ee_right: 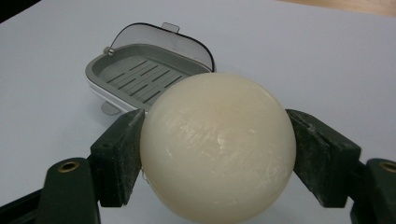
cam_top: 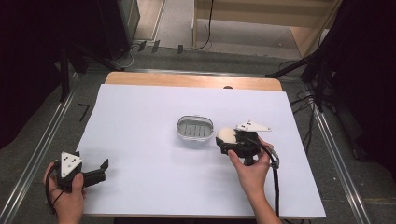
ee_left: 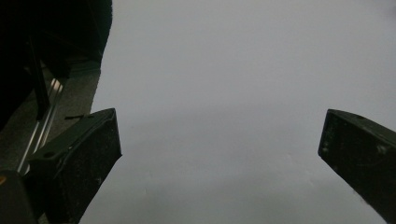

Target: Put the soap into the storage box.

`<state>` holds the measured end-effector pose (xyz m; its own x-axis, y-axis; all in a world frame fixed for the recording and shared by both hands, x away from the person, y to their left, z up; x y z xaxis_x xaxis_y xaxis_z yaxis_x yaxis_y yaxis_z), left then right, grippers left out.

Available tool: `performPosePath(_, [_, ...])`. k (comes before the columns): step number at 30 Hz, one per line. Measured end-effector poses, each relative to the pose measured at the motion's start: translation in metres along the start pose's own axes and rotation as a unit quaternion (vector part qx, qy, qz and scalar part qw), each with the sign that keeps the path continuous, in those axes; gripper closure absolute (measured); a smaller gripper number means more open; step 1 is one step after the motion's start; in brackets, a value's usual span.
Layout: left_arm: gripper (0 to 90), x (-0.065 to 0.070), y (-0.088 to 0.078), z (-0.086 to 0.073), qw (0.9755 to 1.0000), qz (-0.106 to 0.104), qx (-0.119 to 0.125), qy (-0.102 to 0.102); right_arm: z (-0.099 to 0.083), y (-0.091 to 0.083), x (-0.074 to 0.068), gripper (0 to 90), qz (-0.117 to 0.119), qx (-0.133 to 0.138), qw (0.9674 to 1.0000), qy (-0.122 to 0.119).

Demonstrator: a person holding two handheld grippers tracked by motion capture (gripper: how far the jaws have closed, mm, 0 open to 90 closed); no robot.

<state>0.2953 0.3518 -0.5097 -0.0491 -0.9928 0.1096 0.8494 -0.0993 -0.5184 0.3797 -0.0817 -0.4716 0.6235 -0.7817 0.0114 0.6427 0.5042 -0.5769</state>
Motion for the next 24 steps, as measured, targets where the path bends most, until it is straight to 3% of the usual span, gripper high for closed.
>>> performPosePath(24, [0.0, 0.000, 0.000, 0.000, 1.0000, -0.004, 0.000, 0.000, 0.022, 0.015, -0.019, 24.8, 0.018, 0.004, 0.9997, -0.014])
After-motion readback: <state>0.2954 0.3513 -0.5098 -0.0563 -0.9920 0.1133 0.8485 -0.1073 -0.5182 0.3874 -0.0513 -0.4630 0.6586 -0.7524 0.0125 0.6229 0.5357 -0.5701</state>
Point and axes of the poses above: each handheld gripper's, and its own axes: y roughly forward along the jaws, z roughly out of its top, x roughly to its right, the point moved 9 cm from there along y, roughly forward along the jaws, and after that the axes turned 13 degrees about -y, right-handed, at the moved point
